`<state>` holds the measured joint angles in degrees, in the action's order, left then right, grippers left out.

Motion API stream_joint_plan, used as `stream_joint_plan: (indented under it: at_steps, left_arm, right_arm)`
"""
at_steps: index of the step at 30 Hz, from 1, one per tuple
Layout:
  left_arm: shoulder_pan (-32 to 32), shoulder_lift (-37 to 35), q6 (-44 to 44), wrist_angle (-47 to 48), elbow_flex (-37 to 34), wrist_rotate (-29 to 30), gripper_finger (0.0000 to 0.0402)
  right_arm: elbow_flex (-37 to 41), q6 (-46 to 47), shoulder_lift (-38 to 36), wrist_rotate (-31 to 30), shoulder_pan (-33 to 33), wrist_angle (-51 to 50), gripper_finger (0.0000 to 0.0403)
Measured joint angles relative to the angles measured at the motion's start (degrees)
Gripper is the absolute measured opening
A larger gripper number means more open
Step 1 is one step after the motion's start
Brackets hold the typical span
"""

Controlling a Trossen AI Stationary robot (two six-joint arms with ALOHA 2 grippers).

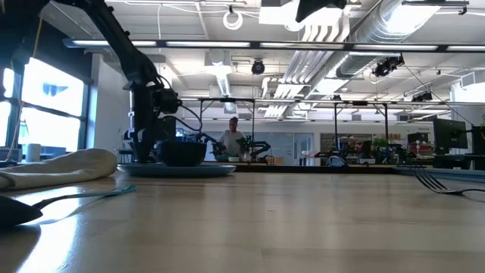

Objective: Set table place
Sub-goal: Move the blue plate to the center of the table

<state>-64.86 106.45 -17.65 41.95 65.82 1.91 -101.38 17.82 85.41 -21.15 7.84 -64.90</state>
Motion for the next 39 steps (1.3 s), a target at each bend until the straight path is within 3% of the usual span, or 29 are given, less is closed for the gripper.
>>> stream_joint_plan:
  at_steps: [13,39]
  left_arm:
    - [2.2,1.2,-0.4,-1.1,0.0,-2.1,0.0000]
    - [30.1,1.2,10.5,-3.5,0.0,-2.3,0.0000]
  right_arm:
    - [0.0,0.2,0.0,-1.4,-0.5,0.0,0.0000]
    - [0.0,-0.1,0.0,-1.9,-0.5,-1.4,0.0000]
